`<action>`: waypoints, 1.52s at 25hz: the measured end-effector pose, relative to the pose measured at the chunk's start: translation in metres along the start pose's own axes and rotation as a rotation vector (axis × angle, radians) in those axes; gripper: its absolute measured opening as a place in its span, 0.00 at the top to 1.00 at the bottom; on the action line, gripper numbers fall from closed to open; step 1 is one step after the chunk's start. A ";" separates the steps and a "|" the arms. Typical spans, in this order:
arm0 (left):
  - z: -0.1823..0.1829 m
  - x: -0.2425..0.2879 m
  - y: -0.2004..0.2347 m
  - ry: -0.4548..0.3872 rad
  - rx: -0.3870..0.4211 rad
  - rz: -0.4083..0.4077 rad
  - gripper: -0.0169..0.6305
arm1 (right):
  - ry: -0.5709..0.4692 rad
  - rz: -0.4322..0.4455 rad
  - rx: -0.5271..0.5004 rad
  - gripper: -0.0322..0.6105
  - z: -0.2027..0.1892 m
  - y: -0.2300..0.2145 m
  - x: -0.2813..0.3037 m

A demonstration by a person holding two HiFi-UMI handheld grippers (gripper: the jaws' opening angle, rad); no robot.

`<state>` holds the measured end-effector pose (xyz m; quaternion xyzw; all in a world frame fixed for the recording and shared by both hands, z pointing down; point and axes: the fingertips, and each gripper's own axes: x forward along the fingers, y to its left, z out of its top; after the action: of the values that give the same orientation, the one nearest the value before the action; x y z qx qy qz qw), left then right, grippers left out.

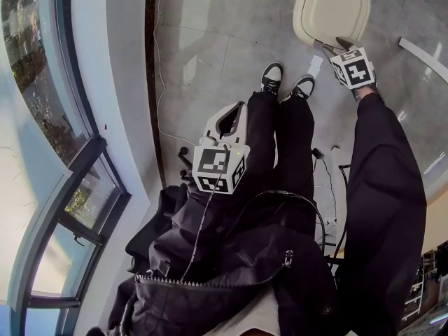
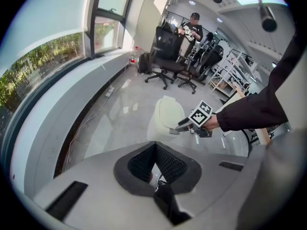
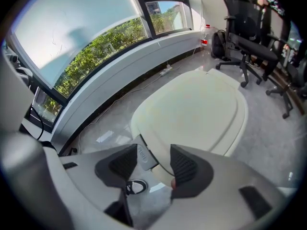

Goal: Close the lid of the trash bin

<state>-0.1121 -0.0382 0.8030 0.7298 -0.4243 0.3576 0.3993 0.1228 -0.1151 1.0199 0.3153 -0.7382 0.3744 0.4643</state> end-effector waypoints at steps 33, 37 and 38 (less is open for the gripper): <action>0.324 -0.266 -0.206 -0.622 0.426 -0.130 0.97 | -0.992 -0.461 0.104 0.61 0.138 0.084 -0.606; 0.353 -0.322 -0.236 -0.737 0.436 -0.168 0.97 | -1.042 -0.534 0.092 0.62 0.129 0.113 -0.669; 0.360 -0.334 -0.245 -0.761 0.445 -0.175 0.97 | -1.066 -0.537 0.087 0.63 0.130 0.119 -0.684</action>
<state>0.0472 -0.1674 0.2941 0.9107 -0.3904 0.1110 0.0768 0.2211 -0.0826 0.3213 0.6541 -0.7477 0.0641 0.0951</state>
